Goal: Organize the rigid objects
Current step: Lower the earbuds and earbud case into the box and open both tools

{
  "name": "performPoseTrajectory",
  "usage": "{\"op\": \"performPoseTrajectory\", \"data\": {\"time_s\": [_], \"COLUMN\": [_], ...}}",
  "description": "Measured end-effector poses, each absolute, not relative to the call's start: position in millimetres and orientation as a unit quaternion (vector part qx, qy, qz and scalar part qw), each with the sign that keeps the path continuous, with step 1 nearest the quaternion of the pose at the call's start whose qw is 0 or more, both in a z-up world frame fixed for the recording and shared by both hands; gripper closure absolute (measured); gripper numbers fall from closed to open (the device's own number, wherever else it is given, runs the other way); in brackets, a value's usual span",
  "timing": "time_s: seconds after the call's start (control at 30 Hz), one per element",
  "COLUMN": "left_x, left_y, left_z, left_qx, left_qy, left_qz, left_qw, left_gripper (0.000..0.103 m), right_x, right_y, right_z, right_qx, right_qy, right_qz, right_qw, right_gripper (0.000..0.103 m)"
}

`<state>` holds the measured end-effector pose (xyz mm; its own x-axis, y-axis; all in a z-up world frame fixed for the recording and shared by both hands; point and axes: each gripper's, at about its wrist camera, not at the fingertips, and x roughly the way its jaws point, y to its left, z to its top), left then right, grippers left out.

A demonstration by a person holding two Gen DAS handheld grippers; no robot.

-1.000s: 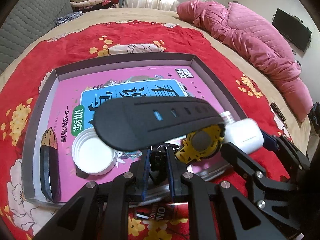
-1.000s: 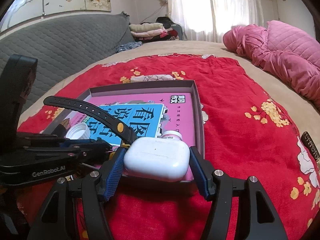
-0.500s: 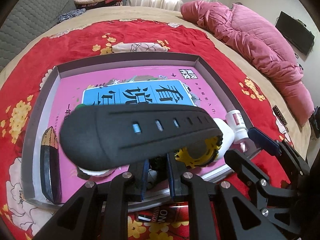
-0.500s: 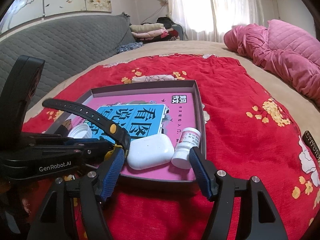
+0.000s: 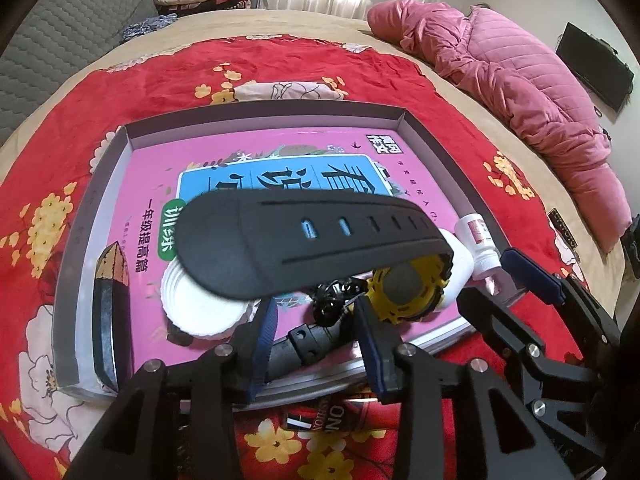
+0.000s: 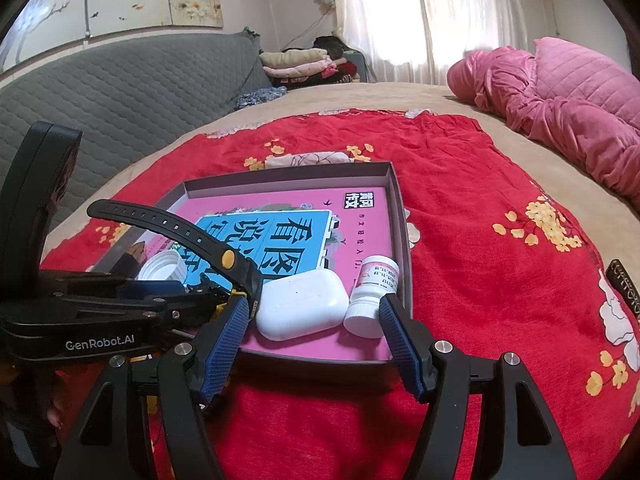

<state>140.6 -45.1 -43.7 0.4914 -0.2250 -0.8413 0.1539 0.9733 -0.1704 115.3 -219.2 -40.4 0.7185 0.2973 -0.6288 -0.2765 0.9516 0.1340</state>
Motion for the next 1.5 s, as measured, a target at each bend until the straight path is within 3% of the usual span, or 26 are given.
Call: {"op": "performPoseTrajectory", "data": {"time_s": [0.1,0.2,1.5], "left_x": [140,138,84], "left_y": [-43,-41,-9], "left_z": [-43,-41,-7], "left_qx": [-0.038,-0.039,-0.035], "left_qy": [0.493,0.492,0.474], "left_qz": [-0.107,-0.104,-0.074], "left_qw": [0.863,0.863,0.877], "left_gripper": [0.061,0.052,0.05], "right_x": [115,115,99], "right_y": [-219,-219,-220], "right_z": [-40,-40,-29], "right_qx": [0.016,0.016,0.012], "right_qy": [0.342,0.342,0.319], "right_qz": [0.155,0.155,0.177], "right_qw": [0.927,0.927,0.931], "right_gripper": [0.033,0.033,0.029]}}
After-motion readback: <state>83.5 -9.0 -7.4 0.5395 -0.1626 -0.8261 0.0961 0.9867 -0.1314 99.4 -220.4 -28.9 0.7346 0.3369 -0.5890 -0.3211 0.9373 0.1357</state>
